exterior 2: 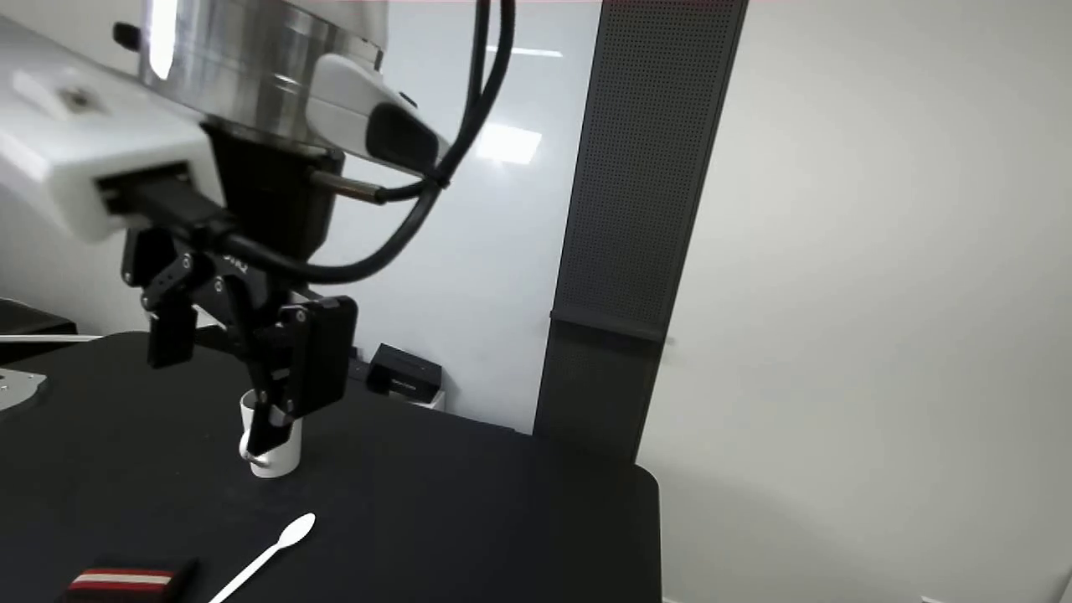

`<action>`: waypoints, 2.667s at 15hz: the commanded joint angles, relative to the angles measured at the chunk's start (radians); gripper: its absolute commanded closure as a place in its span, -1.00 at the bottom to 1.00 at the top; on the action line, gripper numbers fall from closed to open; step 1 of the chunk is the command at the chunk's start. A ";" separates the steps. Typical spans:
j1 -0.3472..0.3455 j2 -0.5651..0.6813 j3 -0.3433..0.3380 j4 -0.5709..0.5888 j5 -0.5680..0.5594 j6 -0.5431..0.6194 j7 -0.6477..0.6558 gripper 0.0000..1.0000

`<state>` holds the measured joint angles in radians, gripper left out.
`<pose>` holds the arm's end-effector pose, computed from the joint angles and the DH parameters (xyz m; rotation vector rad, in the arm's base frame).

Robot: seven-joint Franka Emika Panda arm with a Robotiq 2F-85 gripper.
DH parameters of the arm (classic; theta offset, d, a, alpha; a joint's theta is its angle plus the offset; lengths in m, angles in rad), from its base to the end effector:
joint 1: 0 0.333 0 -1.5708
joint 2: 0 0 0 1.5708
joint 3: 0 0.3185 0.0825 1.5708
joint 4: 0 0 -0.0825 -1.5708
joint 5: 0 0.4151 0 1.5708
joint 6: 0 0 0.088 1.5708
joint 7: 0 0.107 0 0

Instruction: Put the spoon in the mug

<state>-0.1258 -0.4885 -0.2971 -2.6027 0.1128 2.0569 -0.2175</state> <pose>0.3733 -0.1554 0.3903 -2.8751 0.3231 0.0078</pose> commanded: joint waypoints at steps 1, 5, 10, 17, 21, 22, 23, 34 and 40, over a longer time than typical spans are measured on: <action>0.031 0.176 0.048 0.108 0.051 0.093 0.026 -1.00; 0.061 0.364 0.114 0.221 0.071 0.184 0.060 -1.00; 0.084 0.587 0.206 0.403 0.023 0.258 0.182 -1.00; 0.138 0.781 0.264 0.570 -0.083 0.295 0.277 -1.00; 0.166 0.842 0.278 0.585 -0.106 0.325 0.294 -1.00; 0.171 0.849 0.281 0.582 -0.103 0.323 0.296 -1.00; 0.175 0.851 0.284 0.567 -0.098 0.334 0.299 -1.00; 0.172 0.854 0.290 0.505 -0.074 0.400 0.303 -1.00; 0.184 0.895 0.276 0.507 -0.081 0.416 0.369 -1.00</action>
<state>0.0553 0.3703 -0.0176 -2.1001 0.0365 2.4590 0.0924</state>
